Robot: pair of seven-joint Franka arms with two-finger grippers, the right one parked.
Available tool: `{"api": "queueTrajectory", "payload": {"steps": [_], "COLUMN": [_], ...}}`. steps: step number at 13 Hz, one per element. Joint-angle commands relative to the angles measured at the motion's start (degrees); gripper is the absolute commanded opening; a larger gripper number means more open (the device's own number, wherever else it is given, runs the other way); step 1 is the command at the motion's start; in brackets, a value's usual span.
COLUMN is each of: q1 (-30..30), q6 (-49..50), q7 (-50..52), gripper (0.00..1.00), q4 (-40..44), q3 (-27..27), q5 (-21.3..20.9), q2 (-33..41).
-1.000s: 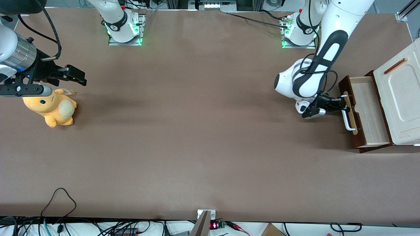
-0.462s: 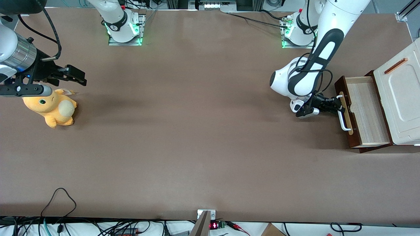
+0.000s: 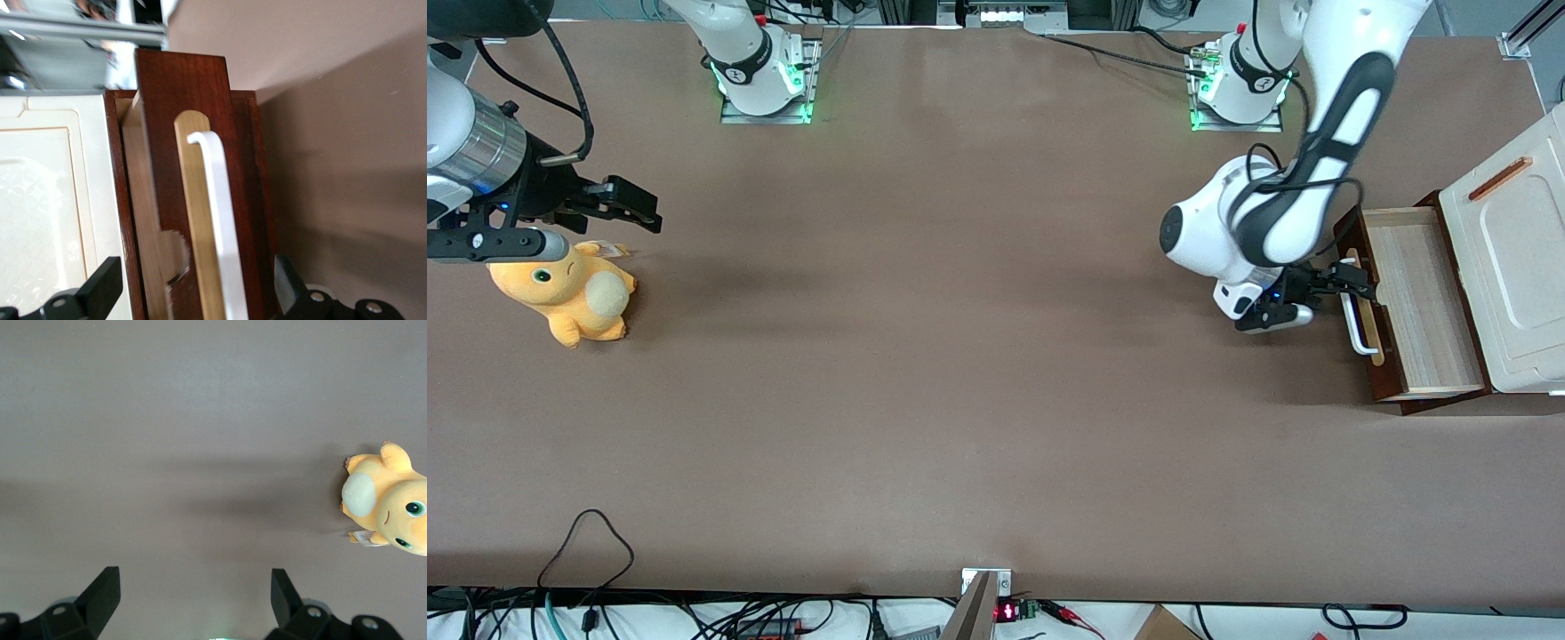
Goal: Open lower drawer with left arm only
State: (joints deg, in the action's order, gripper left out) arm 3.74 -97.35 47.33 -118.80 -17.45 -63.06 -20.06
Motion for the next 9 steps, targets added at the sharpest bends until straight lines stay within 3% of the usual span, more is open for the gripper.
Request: {"api": "queueTrajectory", "payload": {"steps": [1, 4, 9], "q1": [-0.5, -1.4, -2.9], "q6": [-0.2, 2.5, 3.4], "q7": [-10.9, -17.4, -33.6], "gripper": [1.00, 1.00, 1.00], "q4": [9.3, 20.5, 25.9], "q3": [0.1, 2.5, 11.6], "q5": [14.7, 36.3, 57.5], "q2": [4.0, 7.7, 14.8]}}
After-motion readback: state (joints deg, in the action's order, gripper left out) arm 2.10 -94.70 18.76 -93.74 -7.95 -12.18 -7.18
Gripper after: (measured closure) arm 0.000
